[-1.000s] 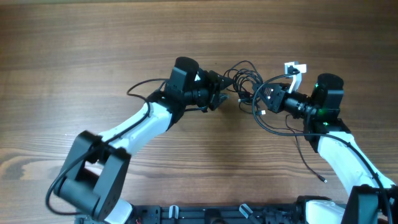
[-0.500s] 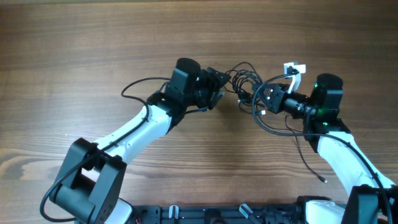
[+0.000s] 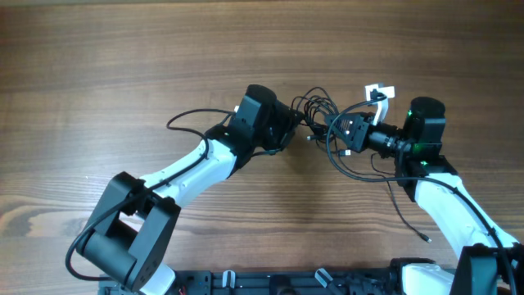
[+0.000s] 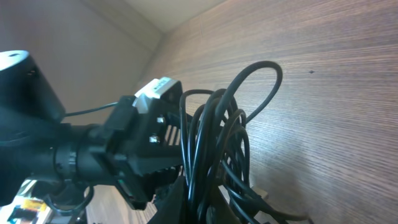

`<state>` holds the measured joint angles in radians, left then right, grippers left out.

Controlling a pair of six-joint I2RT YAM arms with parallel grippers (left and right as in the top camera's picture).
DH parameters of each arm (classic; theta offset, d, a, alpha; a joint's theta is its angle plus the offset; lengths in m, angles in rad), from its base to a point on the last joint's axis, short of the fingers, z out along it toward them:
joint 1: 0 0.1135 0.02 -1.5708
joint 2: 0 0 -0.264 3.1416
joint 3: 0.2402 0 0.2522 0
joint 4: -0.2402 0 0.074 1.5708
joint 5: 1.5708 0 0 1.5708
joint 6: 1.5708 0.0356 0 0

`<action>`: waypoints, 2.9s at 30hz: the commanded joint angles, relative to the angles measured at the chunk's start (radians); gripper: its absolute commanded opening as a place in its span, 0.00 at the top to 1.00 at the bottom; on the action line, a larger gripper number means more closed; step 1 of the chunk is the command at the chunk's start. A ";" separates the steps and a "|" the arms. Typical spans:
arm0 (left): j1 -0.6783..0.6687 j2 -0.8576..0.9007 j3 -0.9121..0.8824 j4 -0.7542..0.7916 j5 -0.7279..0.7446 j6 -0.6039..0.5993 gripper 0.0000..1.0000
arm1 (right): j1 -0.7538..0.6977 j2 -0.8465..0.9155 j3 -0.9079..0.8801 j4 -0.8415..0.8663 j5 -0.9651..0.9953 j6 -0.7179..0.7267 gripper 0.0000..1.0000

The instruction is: Untangle cables

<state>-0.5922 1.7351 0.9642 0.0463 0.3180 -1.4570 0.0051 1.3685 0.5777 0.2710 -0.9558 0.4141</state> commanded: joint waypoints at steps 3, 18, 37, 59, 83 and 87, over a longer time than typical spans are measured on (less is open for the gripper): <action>0.008 0.012 0.005 -0.059 -0.048 0.044 0.71 | 0.002 -0.023 0.006 0.008 -0.095 -0.006 0.95; -0.029 0.008 0.005 -0.034 0.061 0.299 0.96 | 0.002 -0.022 0.005 0.028 0.051 0.046 0.95; 0.484 -0.193 0.005 0.400 0.786 0.340 0.96 | 0.002 -0.022 0.005 -0.220 0.557 -0.019 0.96; 0.235 -0.179 0.005 -0.113 0.216 0.148 0.30 | 0.002 -0.023 0.006 -0.077 0.310 0.034 0.95; 0.049 -0.039 0.005 0.193 0.161 -0.011 0.96 | 0.009 -0.022 0.004 -0.270 0.293 -0.040 0.95; 0.142 -0.091 0.005 0.360 0.355 0.065 0.96 | 0.009 -0.022 0.004 -0.279 0.292 -0.089 0.95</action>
<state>-0.5232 1.7260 0.9596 0.3340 0.4416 -1.5249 0.0059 1.3418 0.5838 -0.0059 -0.6910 0.3950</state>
